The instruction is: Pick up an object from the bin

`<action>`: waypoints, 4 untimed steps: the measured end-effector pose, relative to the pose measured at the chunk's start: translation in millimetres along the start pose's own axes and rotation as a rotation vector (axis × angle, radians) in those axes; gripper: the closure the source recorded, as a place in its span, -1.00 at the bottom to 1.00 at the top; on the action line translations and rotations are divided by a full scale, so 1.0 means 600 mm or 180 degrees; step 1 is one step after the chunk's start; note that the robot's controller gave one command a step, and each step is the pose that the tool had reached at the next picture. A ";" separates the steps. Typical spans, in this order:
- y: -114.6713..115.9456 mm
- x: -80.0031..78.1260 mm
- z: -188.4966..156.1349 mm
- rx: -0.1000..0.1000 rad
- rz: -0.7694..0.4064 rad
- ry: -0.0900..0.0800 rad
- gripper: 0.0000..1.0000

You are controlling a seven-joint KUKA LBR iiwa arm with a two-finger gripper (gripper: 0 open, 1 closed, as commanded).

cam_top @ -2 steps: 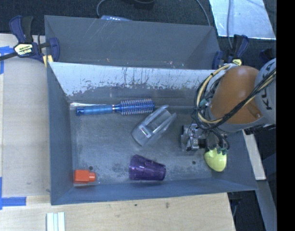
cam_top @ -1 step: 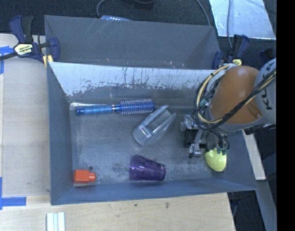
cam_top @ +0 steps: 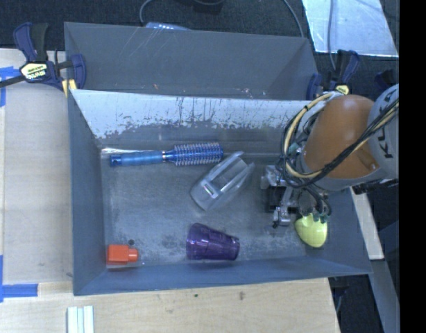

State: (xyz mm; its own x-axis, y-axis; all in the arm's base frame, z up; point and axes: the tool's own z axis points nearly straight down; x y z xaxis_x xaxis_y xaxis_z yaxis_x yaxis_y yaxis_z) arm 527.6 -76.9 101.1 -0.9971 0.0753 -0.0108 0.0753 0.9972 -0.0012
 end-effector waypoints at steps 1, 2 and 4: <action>-0.015 -0.038 0.019 -0.0002 0.0176 -0.0012 -1.00; -0.058 -0.074 0.049 0.0006 0.0196 -0.0029 1.00; -0.062 -0.063 -0.024 0.0002 0.0161 0.0000 1.00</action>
Offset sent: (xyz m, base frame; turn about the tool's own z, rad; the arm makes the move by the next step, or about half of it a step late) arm 0.0395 -0.0365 -0.0311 0.0608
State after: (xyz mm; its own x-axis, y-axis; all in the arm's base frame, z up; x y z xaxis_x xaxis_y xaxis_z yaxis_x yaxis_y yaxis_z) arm 562.0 -116.9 116.2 -0.9920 0.1255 -0.0108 0.1256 0.9921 -0.0012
